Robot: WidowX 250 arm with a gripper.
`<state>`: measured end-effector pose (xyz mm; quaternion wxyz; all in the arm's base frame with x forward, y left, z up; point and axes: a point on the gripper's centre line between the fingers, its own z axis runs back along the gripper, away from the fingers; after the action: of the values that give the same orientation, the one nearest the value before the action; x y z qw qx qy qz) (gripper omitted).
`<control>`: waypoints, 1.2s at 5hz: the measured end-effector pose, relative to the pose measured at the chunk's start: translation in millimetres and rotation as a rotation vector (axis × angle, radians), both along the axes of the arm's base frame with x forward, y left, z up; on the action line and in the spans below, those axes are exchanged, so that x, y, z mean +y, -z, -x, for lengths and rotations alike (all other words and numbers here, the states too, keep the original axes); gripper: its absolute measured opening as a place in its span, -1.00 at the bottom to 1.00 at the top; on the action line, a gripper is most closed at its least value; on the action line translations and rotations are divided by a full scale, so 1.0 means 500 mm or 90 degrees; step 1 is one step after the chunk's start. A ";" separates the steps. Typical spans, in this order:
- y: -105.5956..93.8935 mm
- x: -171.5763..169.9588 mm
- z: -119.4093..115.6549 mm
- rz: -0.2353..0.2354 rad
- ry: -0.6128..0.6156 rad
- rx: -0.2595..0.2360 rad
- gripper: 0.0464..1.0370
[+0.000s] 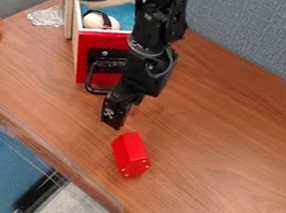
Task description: Close the drawer.
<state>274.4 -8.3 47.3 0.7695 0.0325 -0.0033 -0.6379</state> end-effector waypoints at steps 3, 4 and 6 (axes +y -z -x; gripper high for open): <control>0.048 0.026 -0.005 -0.008 -0.022 0.023 0.93; 0.054 0.055 -0.032 -0.020 -0.045 0.020 0.93; 0.050 0.108 -0.071 -0.027 -0.093 0.017 0.93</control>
<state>309.6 45.6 22.2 0.8133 0.0406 0.0231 -0.5800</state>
